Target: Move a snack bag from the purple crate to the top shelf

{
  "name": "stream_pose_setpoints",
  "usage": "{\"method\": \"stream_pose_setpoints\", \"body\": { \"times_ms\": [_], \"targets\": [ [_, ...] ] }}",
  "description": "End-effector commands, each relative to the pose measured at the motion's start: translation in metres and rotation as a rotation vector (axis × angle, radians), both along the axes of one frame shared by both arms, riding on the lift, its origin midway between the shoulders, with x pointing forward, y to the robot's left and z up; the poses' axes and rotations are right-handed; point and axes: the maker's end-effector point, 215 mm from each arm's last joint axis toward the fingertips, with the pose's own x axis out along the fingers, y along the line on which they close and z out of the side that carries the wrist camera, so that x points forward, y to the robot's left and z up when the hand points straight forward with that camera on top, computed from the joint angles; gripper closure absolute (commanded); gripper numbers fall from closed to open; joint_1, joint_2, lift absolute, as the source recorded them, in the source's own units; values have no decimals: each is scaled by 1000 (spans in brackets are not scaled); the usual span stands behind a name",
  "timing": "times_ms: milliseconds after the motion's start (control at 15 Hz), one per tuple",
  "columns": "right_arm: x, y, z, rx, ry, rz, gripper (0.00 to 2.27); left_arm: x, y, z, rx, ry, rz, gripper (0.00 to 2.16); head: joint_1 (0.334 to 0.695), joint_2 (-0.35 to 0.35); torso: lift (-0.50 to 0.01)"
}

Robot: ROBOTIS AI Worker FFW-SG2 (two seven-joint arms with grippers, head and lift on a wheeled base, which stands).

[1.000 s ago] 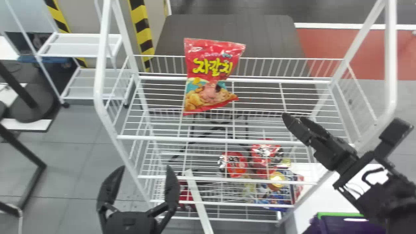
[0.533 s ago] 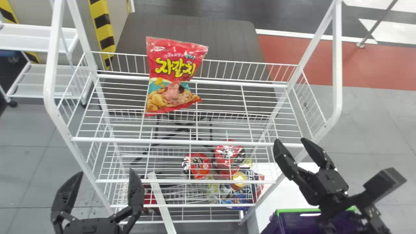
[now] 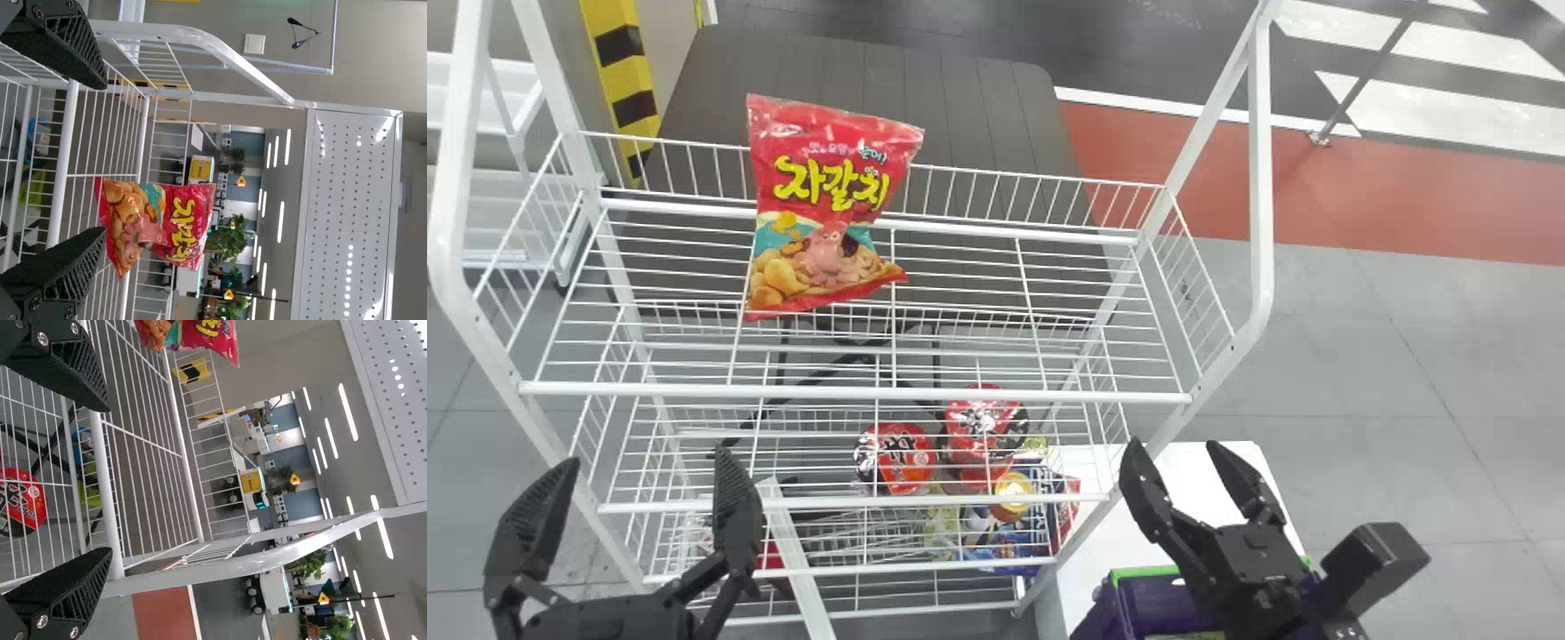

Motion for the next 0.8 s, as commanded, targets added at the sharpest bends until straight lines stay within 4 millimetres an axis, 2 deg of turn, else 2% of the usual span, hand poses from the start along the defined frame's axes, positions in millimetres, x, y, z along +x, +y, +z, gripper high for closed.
{"method": "stream_pose_setpoints", "body": {
  "times_ms": [0, 67, 267, 400, 733],
  "targets": [
    [-2, 3, -5, 2, 14, -2, 53, 10, -12, 6, 9, -17, -30, 87, 695, -260, 0],
    [-3, 6, -7, 0, 18, 3, 63, 17, -19, 4, 39, -5, -47, 87, 695, -266, 0],
    [-8, 14, -9, -1, 27, 20, 63, 43, -45, -24, 129, 108, -101, 83, 695, -283, 0],
    [-7, 23, -10, -9, 29, 43, 56, 55, -61, -30, 164, 160, -123, 70, 695, -291, 0],
    [-8, 28, -11, -10, 34, 55, 60, 83, -92, -26, 197, 218, -117, 87, 695, -303, 0]
  ]
}}
